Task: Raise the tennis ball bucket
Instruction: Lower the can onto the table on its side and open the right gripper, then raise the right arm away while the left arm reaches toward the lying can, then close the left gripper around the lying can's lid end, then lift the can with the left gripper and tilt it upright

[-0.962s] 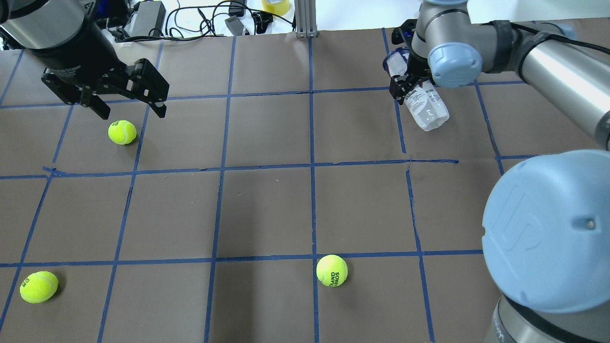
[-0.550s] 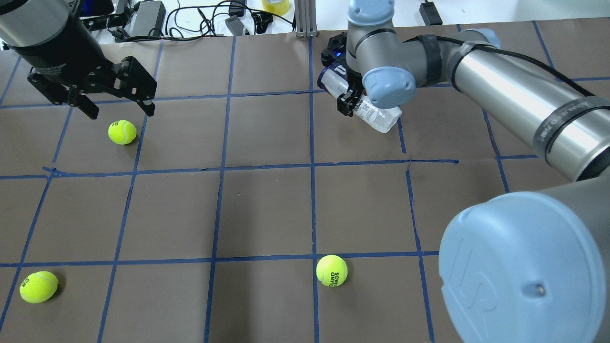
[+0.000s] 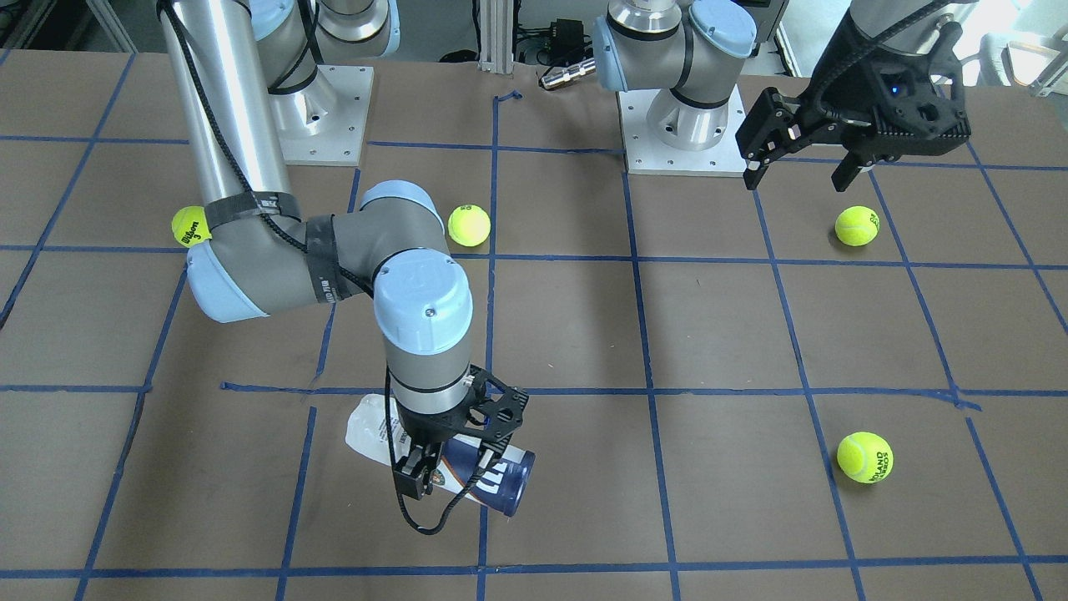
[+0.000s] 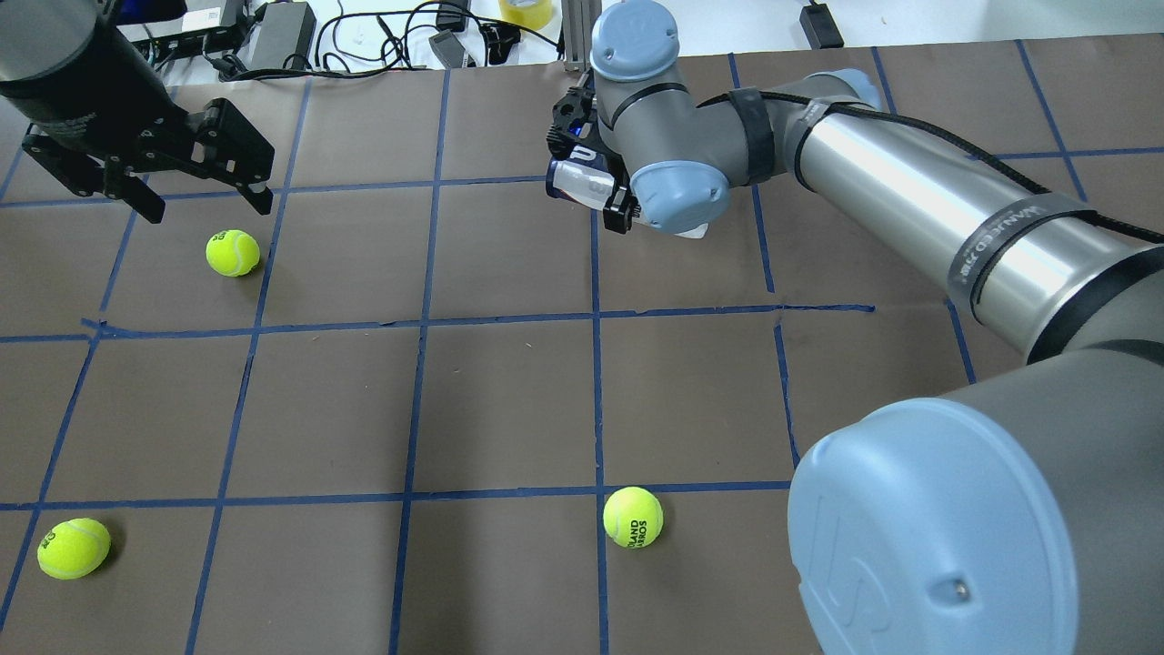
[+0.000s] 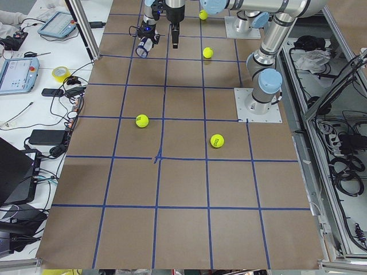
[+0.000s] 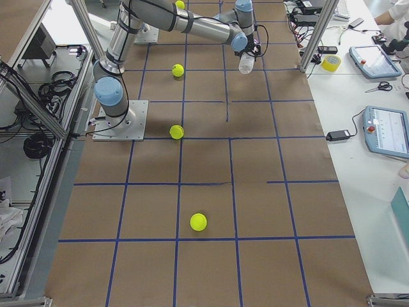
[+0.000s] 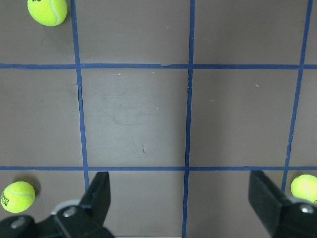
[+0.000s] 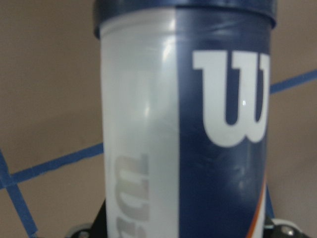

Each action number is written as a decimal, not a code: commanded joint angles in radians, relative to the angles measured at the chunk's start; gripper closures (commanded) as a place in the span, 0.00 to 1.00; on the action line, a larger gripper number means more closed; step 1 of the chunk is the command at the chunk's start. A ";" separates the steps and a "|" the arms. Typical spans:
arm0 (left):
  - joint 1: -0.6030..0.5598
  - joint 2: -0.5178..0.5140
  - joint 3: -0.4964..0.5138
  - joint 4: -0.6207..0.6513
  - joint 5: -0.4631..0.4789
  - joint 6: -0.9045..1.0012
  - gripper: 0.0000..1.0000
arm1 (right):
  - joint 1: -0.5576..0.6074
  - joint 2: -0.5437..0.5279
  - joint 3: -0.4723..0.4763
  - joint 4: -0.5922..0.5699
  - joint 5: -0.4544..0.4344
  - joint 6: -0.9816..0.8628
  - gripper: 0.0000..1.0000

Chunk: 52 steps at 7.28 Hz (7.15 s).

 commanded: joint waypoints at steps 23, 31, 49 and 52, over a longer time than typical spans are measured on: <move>0.010 -0.149 -0.238 0.419 -0.229 0.041 0.00 | -0.280 -0.529 -0.001 0.469 0.067 0.455 0.00; 0.027 -0.514 -0.240 0.698 -0.582 0.041 0.00 | -0.284 -0.617 0.098 0.622 0.073 1.160 0.00; -0.110 -0.496 0.166 0.457 -0.257 -0.332 1.00 | -0.313 -0.618 0.086 0.627 0.073 1.184 0.00; -0.258 -0.513 0.175 0.472 0.030 -0.260 1.00 | -0.313 -0.618 0.086 0.627 0.072 1.184 0.00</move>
